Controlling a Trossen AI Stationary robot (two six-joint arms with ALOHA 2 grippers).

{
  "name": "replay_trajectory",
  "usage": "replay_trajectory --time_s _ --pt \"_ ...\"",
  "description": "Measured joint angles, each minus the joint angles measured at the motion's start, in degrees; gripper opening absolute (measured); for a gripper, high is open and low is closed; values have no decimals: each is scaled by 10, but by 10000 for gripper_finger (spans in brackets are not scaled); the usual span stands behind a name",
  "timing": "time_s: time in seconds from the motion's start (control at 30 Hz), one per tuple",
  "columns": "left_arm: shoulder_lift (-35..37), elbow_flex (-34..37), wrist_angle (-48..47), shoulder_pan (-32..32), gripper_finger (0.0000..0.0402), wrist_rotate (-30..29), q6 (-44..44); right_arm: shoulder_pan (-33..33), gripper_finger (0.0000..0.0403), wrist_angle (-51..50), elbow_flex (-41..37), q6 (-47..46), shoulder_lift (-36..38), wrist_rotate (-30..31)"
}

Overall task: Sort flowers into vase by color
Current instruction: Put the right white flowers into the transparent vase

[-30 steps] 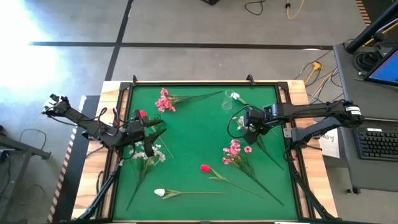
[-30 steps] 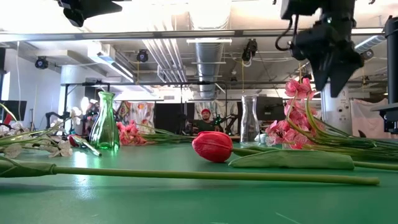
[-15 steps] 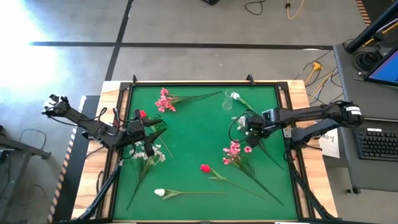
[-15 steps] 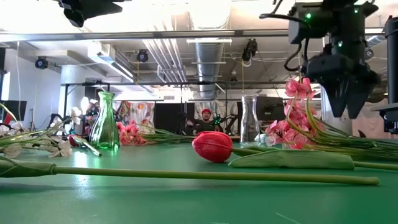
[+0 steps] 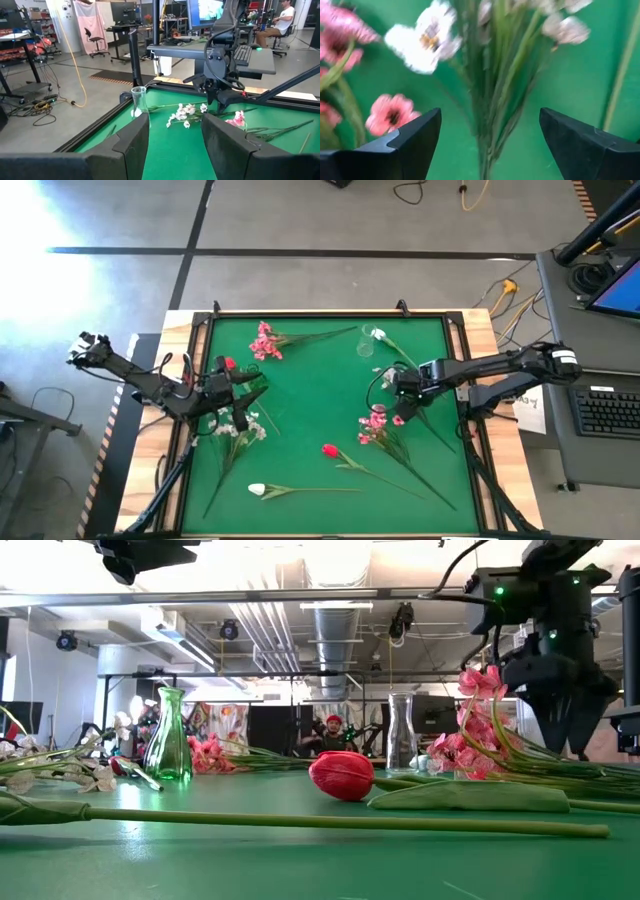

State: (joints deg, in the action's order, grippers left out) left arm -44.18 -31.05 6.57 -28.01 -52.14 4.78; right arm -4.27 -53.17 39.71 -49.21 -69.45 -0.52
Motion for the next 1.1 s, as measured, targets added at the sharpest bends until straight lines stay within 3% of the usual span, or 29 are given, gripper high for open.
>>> replay_trajectory --time_s 0.43,0.9,1.1 --pt "0 0 2 4 168 0 -4 0 331 -3 0 39 0 -24" --pt "0 0 45 5 168 -1 18 0 329 -1 0 63 0 5" --pt "0 0 65 5 168 -73 19 0 329 1 0 74 0 30"
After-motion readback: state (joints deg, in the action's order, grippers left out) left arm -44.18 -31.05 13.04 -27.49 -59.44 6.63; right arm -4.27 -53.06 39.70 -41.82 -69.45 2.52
